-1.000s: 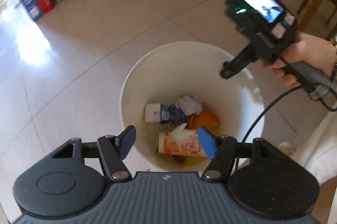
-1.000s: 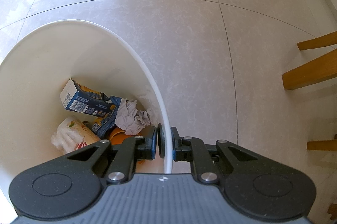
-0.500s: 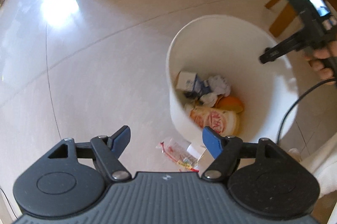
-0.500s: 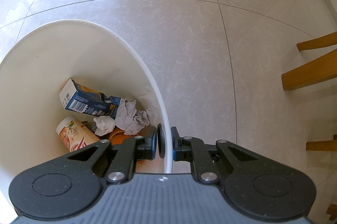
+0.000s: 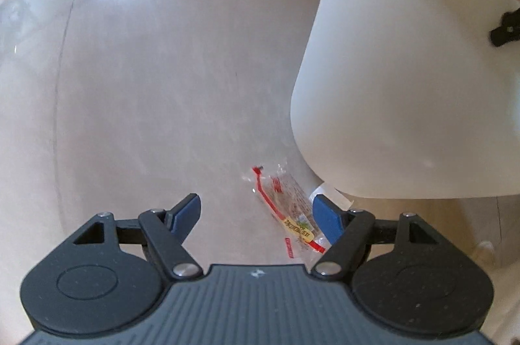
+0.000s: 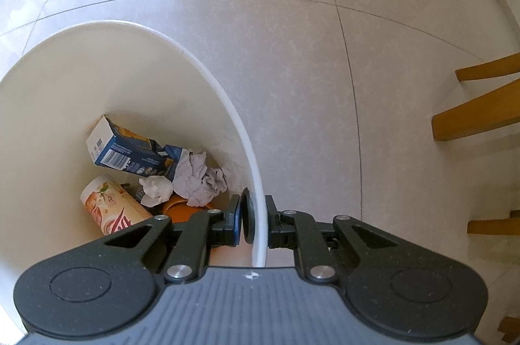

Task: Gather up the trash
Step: 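Lower the left gripper and grasp the clear snack wrapper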

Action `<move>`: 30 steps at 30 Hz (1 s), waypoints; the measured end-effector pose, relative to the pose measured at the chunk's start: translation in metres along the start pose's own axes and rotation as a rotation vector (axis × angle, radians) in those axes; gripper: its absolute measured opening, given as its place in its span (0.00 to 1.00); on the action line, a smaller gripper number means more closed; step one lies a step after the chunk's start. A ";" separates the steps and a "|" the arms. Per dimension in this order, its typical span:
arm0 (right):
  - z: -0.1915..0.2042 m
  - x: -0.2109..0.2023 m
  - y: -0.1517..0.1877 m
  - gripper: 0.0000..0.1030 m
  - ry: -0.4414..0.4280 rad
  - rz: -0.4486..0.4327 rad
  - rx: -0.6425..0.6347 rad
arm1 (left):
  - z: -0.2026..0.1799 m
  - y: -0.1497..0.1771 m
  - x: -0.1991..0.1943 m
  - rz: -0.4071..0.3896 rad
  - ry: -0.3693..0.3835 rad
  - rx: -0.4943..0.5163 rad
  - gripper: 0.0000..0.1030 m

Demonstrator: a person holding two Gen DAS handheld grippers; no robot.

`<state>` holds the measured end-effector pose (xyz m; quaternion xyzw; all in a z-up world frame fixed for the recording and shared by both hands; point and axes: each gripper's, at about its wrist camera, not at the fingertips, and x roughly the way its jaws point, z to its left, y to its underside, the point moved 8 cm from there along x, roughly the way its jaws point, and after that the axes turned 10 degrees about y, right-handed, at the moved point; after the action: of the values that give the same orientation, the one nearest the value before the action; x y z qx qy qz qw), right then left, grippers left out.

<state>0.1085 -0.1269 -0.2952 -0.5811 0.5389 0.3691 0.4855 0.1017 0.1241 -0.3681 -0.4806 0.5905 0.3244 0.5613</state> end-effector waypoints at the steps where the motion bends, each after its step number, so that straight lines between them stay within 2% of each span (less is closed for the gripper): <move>1: 0.001 0.001 0.001 0.15 -0.001 0.004 0.000 | 0.000 0.003 0.007 -0.004 0.002 -0.008 0.74; 11: 0.001 0.004 0.001 0.15 0.005 0.002 0.003 | 0.001 0.039 0.069 -0.008 0.002 -0.089 0.74; 15: -0.001 0.003 0.000 0.14 -0.002 0.006 0.012 | 0.003 0.043 0.077 -0.039 0.003 -0.137 0.73; 17: -0.002 0.003 0.000 0.14 -0.001 0.006 0.011 | 0.003 0.044 0.081 -0.039 0.015 -0.160 0.73; 20: -0.002 0.002 0.000 0.14 0.002 0.004 0.009 | 0.007 0.046 0.087 -0.025 -0.006 -0.167 0.73; 24: -0.001 0.002 0.000 0.14 0.002 0.005 0.010 | 0.018 0.048 0.084 0.001 -0.054 -0.143 0.73; 28: -0.001 0.002 0.000 0.14 0.002 0.005 0.007 | 0.039 0.045 0.067 0.002 -0.132 -0.099 0.73; 30: -0.001 0.002 0.000 0.14 0.002 0.005 0.008 | 0.046 0.044 0.058 -0.001 -0.121 -0.127 0.73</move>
<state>0.1088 -0.1281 -0.2975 -0.5779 0.5424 0.3677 0.4865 0.0824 0.1691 -0.4391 -0.4952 0.5336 0.3892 0.5645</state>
